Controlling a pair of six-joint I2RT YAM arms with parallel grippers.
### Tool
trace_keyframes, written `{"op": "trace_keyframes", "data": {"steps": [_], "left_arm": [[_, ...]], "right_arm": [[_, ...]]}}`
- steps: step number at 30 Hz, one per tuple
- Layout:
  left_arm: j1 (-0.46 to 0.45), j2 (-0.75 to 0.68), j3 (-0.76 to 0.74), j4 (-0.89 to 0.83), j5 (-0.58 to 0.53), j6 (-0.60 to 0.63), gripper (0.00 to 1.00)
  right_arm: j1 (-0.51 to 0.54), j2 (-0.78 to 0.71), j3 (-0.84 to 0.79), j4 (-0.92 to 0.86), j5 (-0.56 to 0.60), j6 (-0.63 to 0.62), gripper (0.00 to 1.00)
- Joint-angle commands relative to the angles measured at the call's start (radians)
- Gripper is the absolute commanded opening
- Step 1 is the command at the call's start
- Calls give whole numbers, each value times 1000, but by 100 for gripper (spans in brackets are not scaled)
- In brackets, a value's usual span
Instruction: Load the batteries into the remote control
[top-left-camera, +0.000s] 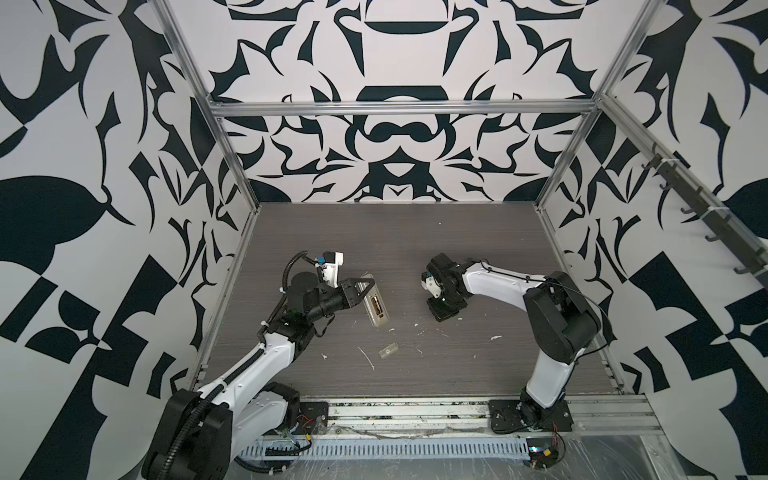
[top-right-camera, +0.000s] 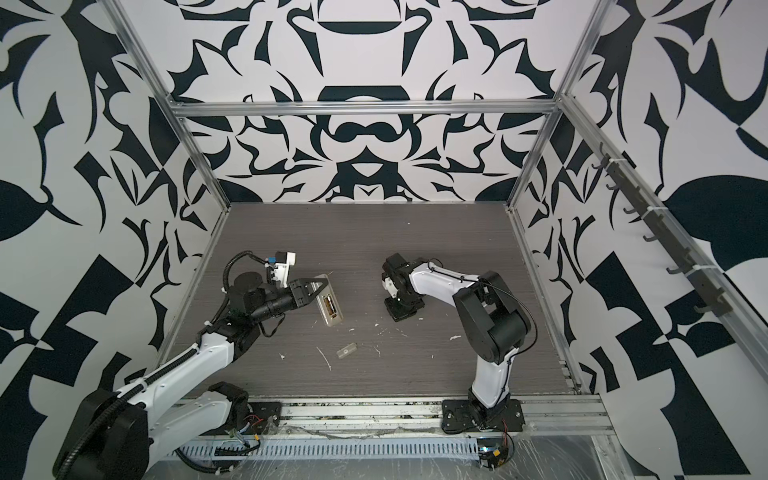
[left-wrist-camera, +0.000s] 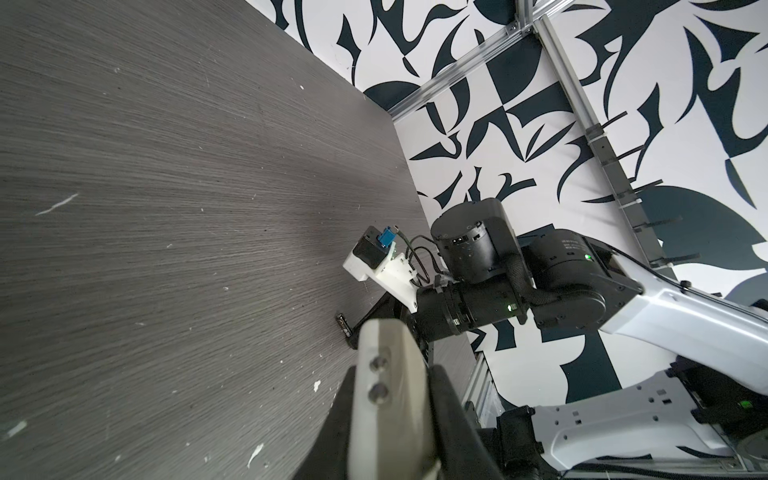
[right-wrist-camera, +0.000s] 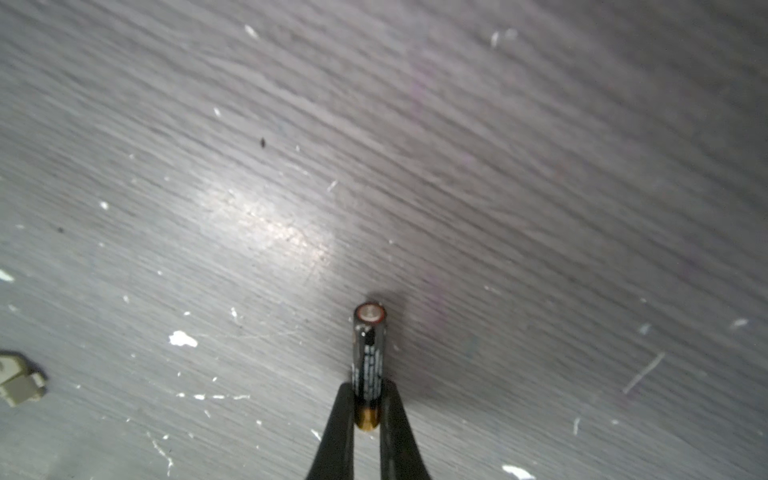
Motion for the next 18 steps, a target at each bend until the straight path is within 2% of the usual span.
{"op": "trace_keyframes", "data": {"steps": [1,11,18], "left_arm": [[4,-9,-17,53,-17,-12,0],[4,3,-19,58,-27,-13,0],[4,2,-15,52,-29,-14,0]], "right_arm": [[12,9,30,-19,39,9,3],[24,-2,24,-34,89,14,21],[30,-9,23,-43,108,13,25]]}}
